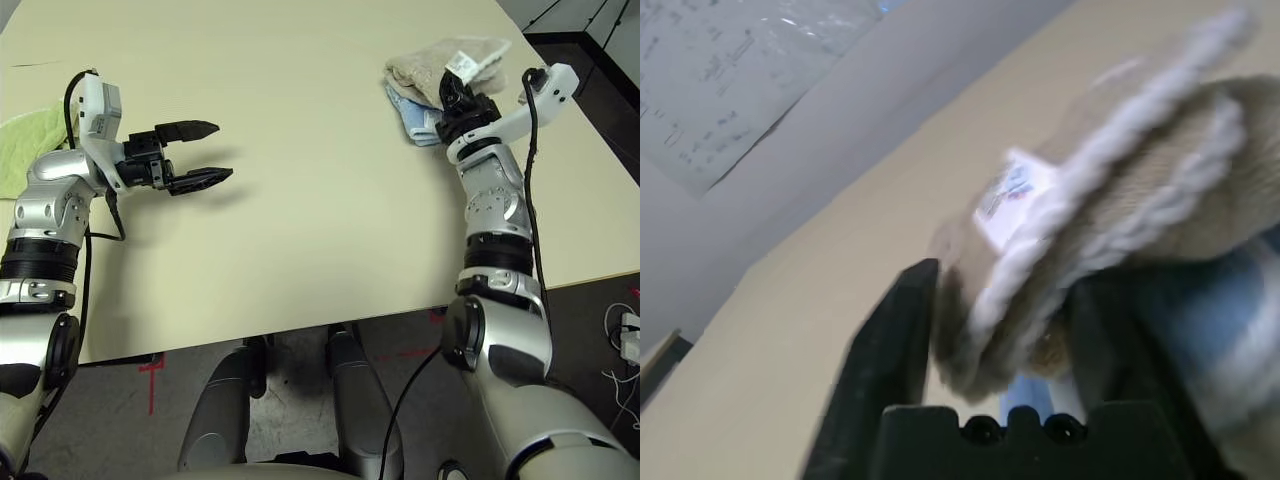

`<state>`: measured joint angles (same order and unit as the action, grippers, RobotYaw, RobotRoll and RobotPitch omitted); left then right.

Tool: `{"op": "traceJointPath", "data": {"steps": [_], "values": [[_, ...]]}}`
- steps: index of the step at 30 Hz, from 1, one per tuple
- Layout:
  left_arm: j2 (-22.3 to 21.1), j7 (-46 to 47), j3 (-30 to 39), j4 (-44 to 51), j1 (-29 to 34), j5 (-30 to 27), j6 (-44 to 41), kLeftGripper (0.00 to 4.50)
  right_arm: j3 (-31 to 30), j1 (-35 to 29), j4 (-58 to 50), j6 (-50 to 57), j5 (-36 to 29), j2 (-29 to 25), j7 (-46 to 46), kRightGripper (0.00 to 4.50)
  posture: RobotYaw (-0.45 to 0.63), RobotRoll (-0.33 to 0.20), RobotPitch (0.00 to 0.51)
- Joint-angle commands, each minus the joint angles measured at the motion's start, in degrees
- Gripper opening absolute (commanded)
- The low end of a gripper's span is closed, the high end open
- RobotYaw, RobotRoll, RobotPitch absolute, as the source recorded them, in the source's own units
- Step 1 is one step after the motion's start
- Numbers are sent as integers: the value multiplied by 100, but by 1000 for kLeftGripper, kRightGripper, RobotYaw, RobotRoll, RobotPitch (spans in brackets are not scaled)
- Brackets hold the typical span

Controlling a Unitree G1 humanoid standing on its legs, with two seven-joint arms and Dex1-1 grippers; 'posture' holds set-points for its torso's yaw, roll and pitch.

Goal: Fold the towel and set it aside.

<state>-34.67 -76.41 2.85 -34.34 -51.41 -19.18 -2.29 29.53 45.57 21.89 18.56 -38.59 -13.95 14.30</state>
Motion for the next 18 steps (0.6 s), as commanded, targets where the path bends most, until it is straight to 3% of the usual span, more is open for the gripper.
{"op": "traceJointPath", "data": {"steps": [1, 3, 12, 14, 18], "values": [[39, -147, -100, -269, -145, 139, 182, 4500, 126, -386, -841, 489, -378, 159, -561, 3783, -45, 0, 260], [57, -180, -111, -389, -220, 166, 246, 4500, 126, -559, -1199, 729, -559, 285, -830, 4474, -47, 0, 261], [94, -276, -120, -605, -310, 211, 357, 4500, -171, -1148, -2072, 1867, -1057, 397, -1366, 4474, -46, 0, 260], [106, -128, -57, -600, -284, 183, 253, 4500, -333, -1120, -2119, 1849, -970, 285, -1144, 4474, -43, 0, 258], [183, 511, 219, -467, -194, 32, -29, 4500, -1215, -1217, -2201, 1230, -156, -485, 283, 4474, -33, 0, 253]]}}
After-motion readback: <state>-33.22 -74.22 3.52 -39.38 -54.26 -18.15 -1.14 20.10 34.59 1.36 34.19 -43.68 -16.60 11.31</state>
